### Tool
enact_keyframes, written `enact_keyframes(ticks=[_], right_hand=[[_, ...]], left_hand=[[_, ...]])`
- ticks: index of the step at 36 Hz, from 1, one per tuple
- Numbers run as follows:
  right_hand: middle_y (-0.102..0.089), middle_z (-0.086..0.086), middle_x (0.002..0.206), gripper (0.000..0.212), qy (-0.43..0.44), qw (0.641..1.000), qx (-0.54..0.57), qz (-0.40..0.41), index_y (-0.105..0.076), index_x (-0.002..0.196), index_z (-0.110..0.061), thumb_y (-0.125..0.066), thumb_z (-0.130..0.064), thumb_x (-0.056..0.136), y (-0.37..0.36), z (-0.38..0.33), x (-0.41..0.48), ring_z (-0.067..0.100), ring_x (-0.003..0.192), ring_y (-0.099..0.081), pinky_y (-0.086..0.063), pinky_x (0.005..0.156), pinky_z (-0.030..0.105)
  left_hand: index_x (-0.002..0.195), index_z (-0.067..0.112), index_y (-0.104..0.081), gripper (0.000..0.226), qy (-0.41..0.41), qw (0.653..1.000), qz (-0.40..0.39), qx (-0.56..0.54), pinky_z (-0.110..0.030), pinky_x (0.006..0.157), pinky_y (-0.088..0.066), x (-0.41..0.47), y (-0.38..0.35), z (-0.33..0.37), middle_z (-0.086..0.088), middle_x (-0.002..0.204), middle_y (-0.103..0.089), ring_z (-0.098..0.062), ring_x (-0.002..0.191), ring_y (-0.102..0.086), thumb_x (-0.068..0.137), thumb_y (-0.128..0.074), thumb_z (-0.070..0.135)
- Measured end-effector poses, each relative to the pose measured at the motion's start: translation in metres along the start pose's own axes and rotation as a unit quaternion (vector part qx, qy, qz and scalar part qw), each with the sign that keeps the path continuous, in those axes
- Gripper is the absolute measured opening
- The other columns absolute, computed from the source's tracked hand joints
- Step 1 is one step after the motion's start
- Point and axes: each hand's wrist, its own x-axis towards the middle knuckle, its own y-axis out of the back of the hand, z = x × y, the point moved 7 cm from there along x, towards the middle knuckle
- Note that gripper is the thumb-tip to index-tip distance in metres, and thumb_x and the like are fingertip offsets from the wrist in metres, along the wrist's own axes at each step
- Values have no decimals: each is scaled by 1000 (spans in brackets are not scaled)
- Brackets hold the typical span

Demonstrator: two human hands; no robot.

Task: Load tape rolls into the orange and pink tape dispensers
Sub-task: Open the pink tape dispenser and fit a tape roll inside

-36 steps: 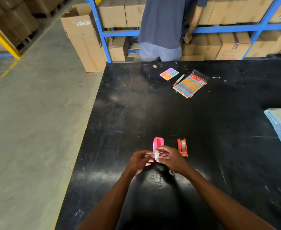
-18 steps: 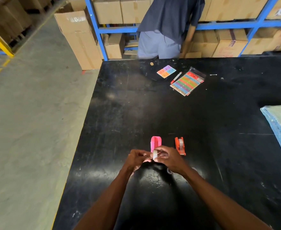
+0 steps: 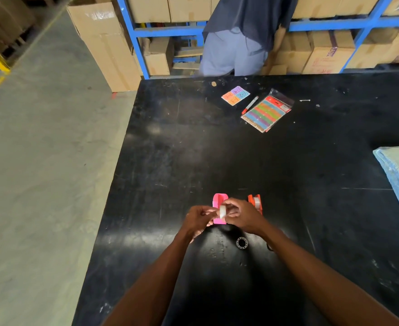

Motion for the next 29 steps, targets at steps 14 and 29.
enact_keyframes(ticks=[14,29], right_hand=[[-52,1,121,48,5,970,-242,1,-62,126,-20,-73,-34,81,6,1,40,23,109,-58,-47,96,42],[-52,8,120,34,-13,924,-382,-12,-62,120,-14,-63,-29,90,-4,7,57,31,108,-57,-48,92,48]], left_hand=[[143,19,-47,52,-47,988,5,150,-38,98,-51,50,5,3,-9,134,-57,-24,118,-59,93,-64,16],[139,21,-52,55,-109,962,-32,247,-22,99,-35,80,-5,-9,-10,134,-51,-19,124,-49,88,-68,9]])
